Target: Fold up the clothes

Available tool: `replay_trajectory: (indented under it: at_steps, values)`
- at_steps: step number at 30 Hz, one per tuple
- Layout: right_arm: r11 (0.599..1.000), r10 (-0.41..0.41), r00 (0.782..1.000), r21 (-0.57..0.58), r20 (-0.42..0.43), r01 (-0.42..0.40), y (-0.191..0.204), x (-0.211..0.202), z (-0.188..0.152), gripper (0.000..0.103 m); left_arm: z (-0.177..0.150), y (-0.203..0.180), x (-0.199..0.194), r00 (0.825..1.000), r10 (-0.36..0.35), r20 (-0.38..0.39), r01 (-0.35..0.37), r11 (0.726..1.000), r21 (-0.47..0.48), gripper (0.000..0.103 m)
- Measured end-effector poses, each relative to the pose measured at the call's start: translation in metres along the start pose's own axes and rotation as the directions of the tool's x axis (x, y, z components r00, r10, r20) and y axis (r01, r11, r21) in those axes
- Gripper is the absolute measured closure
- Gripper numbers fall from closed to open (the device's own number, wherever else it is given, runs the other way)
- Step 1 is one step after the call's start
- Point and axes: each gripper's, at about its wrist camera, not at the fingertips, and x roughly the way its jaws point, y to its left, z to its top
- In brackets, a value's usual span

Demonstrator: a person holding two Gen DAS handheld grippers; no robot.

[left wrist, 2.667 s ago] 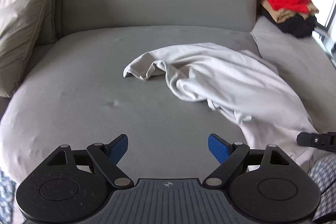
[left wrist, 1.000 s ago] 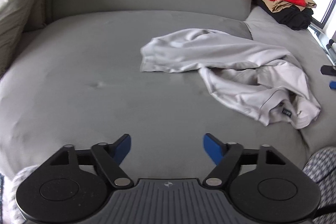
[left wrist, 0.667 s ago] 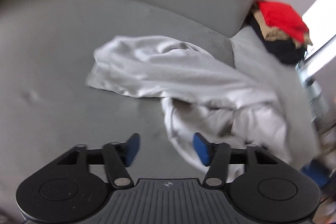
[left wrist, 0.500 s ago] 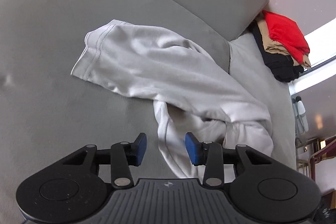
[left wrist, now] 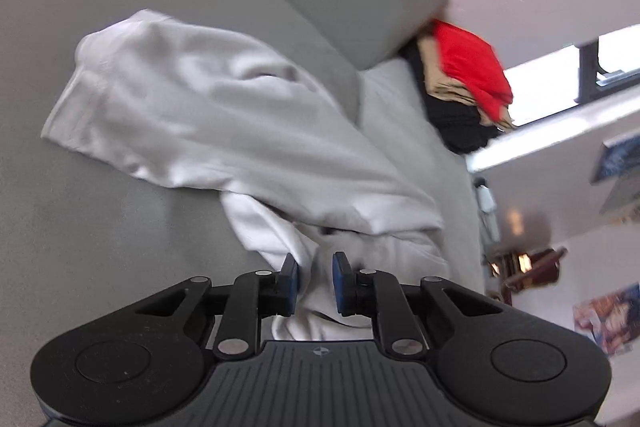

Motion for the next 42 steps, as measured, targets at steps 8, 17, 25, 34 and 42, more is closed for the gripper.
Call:
replay_trajectory:
  at_steps: [8,17,25,34,42]
  values:
    - [0.995,-0.095,0.995,0.011,-0.006,0.095,0.005,0.008,0.004,0.034,0.001,0.003,0.014,0.995,0.095,-0.012,-0.095,0.994,-0.060,0.100]
    - [0.983,-0.182,0.982,-0.047,-0.057,0.180,0.032,0.014,-0.002,0.095,-0.013,-0.043,-0.044,0.960,0.228,0.163,-0.244,0.966,0.081,0.102]
    - [0.987,-0.111,0.988,-0.132,-0.110,0.096,0.078,-0.028,-0.023,0.096,-0.043,-0.055,-0.159,0.916,0.309,0.257,-0.355,0.922,0.156,0.102]
    - [0.928,-0.286,0.941,-0.295,-0.179,0.226,0.081,-0.043,-0.063,0.072,-0.101,-0.002,-0.182,0.857,0.493,0.149,-0.511,0.850,0.128,0.074]
    - [0.975,-0.185,0.975,-0.151,-0.120,0.166,0.069,-0.049,-0.055,0.048,-0.089,0.024,-0.162,0.875,0.454,0.169,-0.474,0.875,0.097,0.066]
